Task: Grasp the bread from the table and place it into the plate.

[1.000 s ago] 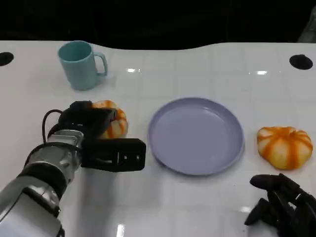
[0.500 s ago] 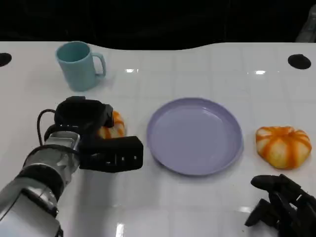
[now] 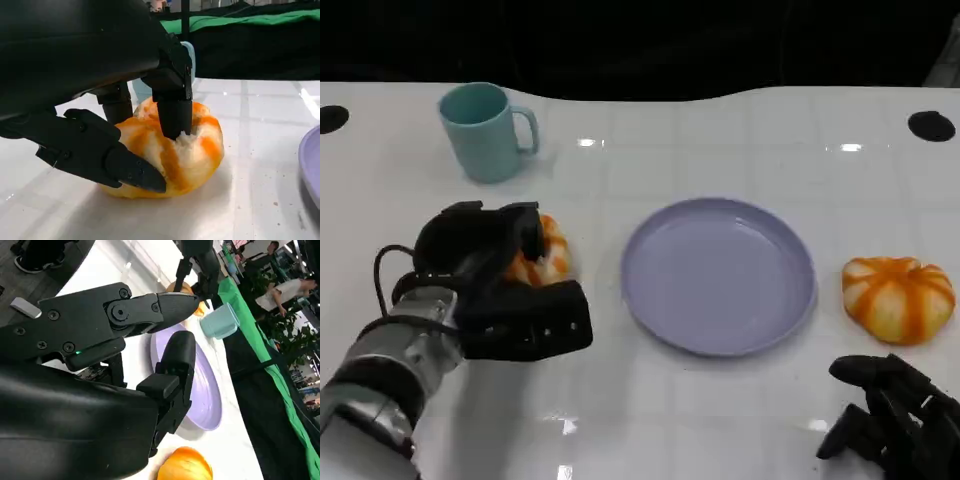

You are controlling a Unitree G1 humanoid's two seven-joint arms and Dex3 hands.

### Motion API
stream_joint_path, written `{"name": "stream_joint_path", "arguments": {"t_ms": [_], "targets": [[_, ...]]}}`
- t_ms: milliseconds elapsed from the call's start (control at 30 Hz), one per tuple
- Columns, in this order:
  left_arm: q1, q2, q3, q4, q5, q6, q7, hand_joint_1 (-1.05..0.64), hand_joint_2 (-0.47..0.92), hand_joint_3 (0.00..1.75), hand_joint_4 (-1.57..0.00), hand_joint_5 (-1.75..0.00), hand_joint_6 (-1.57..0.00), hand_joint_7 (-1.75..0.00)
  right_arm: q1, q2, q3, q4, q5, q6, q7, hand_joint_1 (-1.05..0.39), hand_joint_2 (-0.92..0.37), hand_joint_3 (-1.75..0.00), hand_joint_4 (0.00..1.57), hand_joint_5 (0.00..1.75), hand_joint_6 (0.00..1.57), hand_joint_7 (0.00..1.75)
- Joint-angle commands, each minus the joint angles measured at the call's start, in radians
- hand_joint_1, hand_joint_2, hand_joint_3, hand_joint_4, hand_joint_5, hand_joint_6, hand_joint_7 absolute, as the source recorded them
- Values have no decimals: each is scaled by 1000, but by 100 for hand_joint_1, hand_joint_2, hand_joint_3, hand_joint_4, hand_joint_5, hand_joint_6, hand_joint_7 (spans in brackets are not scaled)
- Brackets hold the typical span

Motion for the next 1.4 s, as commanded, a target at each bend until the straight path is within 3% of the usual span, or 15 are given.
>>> {"name": "stream_joint_path", "arguments": {"t_ms": [33, 100, 200, 300, 433, 533, 633, 967, 1200, 1400], "targets": [[34, 10, 19, -24, -24, -36, -3, -18, 92, 33, -75, -175, -54, -167, -2, -20, -11, 0, 0, -6, 0, -62, -92, -21, 65, 148, 71, 94], [43, 16, 35, -49, -40, -51, 12, -15, 91, 34, -79, -175, -55, -173, -4, -19, -11, 2, -2, -7, -3, -63, -92, -22, 65, 148, 72, 94], [48, 24, 42, -89, -40, -58, 34, -15, 80, 57, -82, -175, -57, -174, -6, -16, -15, 8, 9, -7, 4, -62, -92, -21, 65, 148, 72, 94], [45, 29, 51, -127, -48, -75, 19, -13, 76, 62, -83, -175, -58, -175, -8, -17, -14, 14, 1, -18, 6, -62, -92, -20, 65, 147, 73, 93], [33, 31, 66, -200, -63, -113, -20, -11, 62, 84, -85, -175, -62, -175, -6, -19, -13, 12, -2, -17, 4, -62, -92, -21, 64, 148, 72, 93], [32, 30, 85, -264, -91, -168, -63, -10, 51, 110, -86, -175, -64, -175, -10, -21, -13, 12, -1, -11, 1, -62, -92, -22, 65, 148, 72, 94], [35, 17, 92, -318, -91, -192, -57, -8, 42, 122, -91, -175, -70, -175, -10, -21, -13, 7, 0, -2, -7, -63, -92, -21, 65, 148, 72, 93], [50, -6, 107, -401, -92, -178, -103, -7, 39, 125, -91, -175, -70, -175, -10, -19, -13, 5, 2, -4, -6, -62, -92, -21, 65, 148, 72, 94], [-46, -103, 66, -299, -135, -308, -295, -15, 49, 128, -93, -175, -75, -175, -14, -22, -13, 13, 3, -9, 1, -63, -92, -21, 65, 149, 72, 95], [-92, -135, 43, -230, -93, -319, -307, -14, 49, 125, -91, -175, -76, -175, -11, -20, -11, 11, 2, -10, 0, -63, -92, -20, 65, 149, 72, 94]]}}
